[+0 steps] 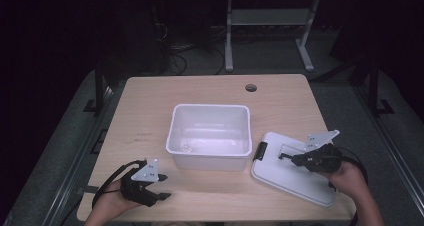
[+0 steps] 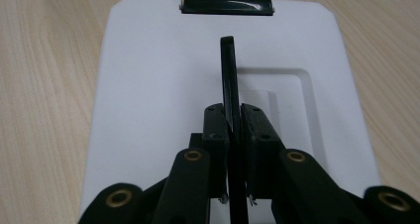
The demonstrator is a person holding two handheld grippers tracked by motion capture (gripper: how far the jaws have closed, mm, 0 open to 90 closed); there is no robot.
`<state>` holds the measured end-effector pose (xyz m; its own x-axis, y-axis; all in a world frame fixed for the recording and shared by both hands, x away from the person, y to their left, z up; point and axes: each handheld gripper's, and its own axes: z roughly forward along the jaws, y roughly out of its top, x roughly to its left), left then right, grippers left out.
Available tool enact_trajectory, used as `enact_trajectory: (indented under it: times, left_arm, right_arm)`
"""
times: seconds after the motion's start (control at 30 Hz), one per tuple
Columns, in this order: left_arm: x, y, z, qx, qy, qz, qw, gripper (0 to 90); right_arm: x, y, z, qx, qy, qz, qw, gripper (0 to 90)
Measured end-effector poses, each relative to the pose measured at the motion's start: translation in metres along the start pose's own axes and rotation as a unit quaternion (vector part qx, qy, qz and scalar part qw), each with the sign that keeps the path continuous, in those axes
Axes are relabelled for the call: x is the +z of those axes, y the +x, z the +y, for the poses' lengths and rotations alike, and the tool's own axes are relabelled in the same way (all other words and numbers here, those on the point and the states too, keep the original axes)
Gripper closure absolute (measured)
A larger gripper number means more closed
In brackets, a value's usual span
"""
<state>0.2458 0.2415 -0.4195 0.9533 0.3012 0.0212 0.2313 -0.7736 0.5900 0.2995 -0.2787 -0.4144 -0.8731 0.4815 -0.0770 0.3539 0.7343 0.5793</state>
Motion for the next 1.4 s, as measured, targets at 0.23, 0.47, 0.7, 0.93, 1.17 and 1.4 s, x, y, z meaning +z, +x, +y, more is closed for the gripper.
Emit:
enact_trajectory:
  times: [0.23,0.47,0.7,0.93,1.17,1.4]
  left_arm:
    - [-0.001,0.001,-0.001,-0.003,-0.005,0.002,1.0,42.3]
    - [-0.001,0.002,-0.001,-0.005,-0.003,0.002,1.0,42.3]
    - [-0.002,0.003,-0.003,-0.007,-0.005,0.004,1.0,40.2]
    - [-0.003,0.004,-0.004,-0.011,-0.011,0.004,0.9999,39.0]
    - [-0.003,0.005,-0.005,-0.017,-0.012,0.005,0.9998,37.7]
    - [-0.007,0.007,-0.005,-0.016,-0.023,0.011,0.9996,35.5]
  right_arm:
    - [0.001,-0.003,0.002,-0.005,0.0,0.006,1.0,82.6]
    - [0.0,-0.005,0.002,-0.003,-0.005,0.012,0.9999,83.7]
    - [-0.007,-0.005,0.001,0.0,-0.012,0.014,0.9998,83.8]
    - [-0.018,-0.004,0.006,-0.013,-0.014,0.007,0.9998,83.8]
    - [-0.03,-0.005,0.01,-0.018,-0.022,0.0,0.9996,83.8]
    - [-0.041,-0.003,0.013,-0.027,-0.028,-0.001,0.9992,83.8]
